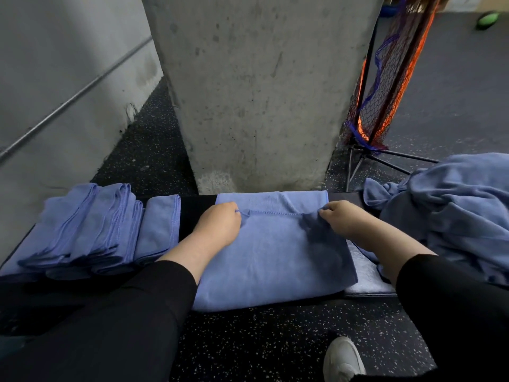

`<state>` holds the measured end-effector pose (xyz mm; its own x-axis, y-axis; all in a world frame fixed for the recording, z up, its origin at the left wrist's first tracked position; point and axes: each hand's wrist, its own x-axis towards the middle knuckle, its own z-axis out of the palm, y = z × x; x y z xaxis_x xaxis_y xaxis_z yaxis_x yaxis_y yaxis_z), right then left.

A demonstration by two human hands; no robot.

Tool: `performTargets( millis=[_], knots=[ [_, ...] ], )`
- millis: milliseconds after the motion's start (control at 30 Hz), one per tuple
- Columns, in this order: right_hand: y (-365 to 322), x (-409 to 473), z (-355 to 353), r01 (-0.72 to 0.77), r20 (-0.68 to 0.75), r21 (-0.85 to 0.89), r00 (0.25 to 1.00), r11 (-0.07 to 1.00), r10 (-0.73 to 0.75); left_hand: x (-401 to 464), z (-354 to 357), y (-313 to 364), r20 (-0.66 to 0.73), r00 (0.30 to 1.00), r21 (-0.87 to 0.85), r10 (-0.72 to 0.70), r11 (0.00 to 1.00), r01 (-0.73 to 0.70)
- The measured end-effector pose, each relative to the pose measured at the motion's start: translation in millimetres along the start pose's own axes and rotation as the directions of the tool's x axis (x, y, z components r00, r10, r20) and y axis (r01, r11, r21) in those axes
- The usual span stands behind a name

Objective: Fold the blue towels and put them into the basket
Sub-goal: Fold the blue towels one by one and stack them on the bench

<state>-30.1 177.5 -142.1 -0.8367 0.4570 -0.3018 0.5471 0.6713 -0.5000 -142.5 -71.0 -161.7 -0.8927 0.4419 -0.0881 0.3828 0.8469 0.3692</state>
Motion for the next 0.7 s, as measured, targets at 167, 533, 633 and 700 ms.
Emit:
performTargets(
  millis=[167, 533, 633, 700],
  knots=[
    [7, -27, -7, -0.012, 0.259, -0.021, 0.966, 1.000, 0.017, -26, -9, -8, 0.116, 0.993, 0.047, -0.027, 0.999, 0.021],
    [21, -64, -23, -0.120, 0.287, 0.577, 0.956, 0.808, -0.062, -62, -45, -11, 0.064, 0.989, -0.522, -0.133, 0.841, 0.147],
    [13, -57, -32, -0.060, 0.173, 0.759, 0.978, 0.648, -0.112, -58, -63, -2, -0.055, 0.972, -0.725, -0.229, 0.679, 0.118],
    [6, -47, -32, 0.026, 0.045, 0.751, 0.995, 0.659, -0.091, -46, -68, -2, -0.142, 0.965, -0.629, -0.222, 0.773, 0.085]
  ],
)
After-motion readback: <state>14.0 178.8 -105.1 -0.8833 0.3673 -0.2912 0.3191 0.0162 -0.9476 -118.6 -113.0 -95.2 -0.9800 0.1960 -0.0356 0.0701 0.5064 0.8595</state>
